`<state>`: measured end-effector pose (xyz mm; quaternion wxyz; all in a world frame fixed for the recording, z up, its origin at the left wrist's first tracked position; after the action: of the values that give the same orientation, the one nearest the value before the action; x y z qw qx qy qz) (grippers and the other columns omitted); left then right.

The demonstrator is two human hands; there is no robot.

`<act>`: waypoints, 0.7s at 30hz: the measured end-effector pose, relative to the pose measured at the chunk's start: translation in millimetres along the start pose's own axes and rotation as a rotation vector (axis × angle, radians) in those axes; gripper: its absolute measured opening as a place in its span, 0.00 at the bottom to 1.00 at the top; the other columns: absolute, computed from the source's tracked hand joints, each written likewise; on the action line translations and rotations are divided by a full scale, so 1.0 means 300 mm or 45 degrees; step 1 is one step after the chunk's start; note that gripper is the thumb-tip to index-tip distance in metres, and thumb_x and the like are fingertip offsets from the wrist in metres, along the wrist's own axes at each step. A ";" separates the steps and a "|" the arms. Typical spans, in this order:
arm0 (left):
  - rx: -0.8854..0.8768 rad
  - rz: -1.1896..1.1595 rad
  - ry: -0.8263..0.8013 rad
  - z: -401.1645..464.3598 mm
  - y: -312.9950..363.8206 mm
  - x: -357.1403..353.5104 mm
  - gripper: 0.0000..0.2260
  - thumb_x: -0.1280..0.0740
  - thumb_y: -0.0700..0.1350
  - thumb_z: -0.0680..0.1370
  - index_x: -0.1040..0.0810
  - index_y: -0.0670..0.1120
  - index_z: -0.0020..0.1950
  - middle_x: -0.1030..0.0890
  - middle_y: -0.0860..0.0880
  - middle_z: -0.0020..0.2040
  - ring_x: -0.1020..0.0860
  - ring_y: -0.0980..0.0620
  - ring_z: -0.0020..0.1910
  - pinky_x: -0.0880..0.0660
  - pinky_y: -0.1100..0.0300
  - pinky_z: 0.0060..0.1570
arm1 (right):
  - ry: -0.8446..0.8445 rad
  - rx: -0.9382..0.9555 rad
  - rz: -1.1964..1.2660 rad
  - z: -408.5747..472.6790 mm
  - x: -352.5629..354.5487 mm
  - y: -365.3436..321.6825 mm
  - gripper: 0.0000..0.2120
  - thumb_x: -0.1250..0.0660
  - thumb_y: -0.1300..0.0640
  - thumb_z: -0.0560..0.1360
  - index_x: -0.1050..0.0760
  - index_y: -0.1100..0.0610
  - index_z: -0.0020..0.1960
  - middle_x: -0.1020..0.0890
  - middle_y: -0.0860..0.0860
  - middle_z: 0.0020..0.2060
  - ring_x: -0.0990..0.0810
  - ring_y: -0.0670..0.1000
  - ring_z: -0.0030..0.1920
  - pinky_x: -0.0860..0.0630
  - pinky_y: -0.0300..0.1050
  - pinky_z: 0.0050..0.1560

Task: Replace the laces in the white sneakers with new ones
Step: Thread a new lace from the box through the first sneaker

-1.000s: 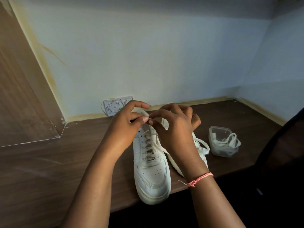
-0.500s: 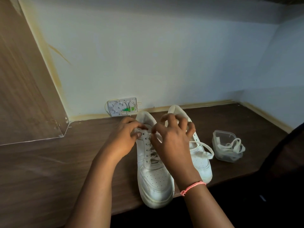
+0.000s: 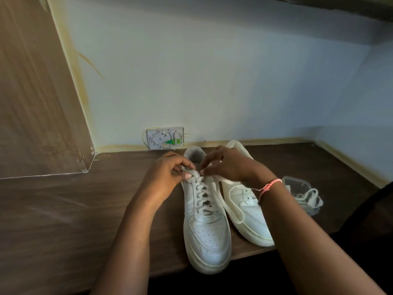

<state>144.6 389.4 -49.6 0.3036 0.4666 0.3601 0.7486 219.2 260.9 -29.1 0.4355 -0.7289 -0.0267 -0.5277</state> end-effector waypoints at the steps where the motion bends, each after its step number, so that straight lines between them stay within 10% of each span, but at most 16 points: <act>1: -0.003 -0.035 0.000 0.002 -0.006 0.001 0.12 0.25 0.36 0.71 0.17 0.54 0.45 0.22 0.54 0.49 0.21 0.54 0.46 0.23 0.59 0.50 | -0.077 -0.006 0.101 0.014 -0.012 0.011 0.01 0.27 0.51 0.72 0.17 0.46 0.43 0.19 0.49 0.50 0.24 0.51 0.56 0.28 0.49 0.60; 4: -0.020 -0.105 -0.012 0.005 -0.017 0.002 0.11 0.25 0.35 0.71 0.16 0.51 0.46 0.22 0.53 0.49 0.20 0.54 0.46 0.21 0.58 0.51 | -0.202 -0.064 0.301 0.042 -0.038 0.041 0.04 0.28 0.56 0.73 0.17 0.54 0.48 0.17 0.59 0.51 0.23 0.54 0.49 0.29 0.47 0.56; 13: -0.019 -0.230 0.000 0.006 -0.043 -0.008 0.13 0.26 0.33 0.71 0.16 0.52 0.45 0.22 0.50 0.50 0.20 0.49 0.46 0.20 0.53 0.50 | -0.344 -0.198 0.107 0.073 -0.080 0.067 0.10 0.29 0.50 0.74 0.18 0.49 0.54 0.18 0.49 0.58 0.24 0.52 0.62 0.34 0.56 0.70; 21: 0.012 -0.383 0.002 -0.002 -0.066 -0.016 0.12 0.28 0.31 0.72 0.16 0.48 0.47 0.22 0.46 0.53 0.19 0.52 0.48 0.20 0.60 0.46 | -0.093 -0.084 0.048 0.085 -0.057 -0.003 0.09 0.30 0.59 0.69 0.17 0.45 0.38 0.20 0.48 0.48 0.29 0.56 0.59 0.28 0.57 0.62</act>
<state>148.2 396.4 -68.4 0.4100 0.4083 0.4297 0.6932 230.2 285.4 -43.8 0.4198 -0.7619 -0.0113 -0.4931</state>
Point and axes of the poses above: each hand's wrist, its own z-axis towards the middle knuckle, its own x-axis out of the back of the hand, y = z × x, the point moved 10 cm from there along z, towards the middle knuckle
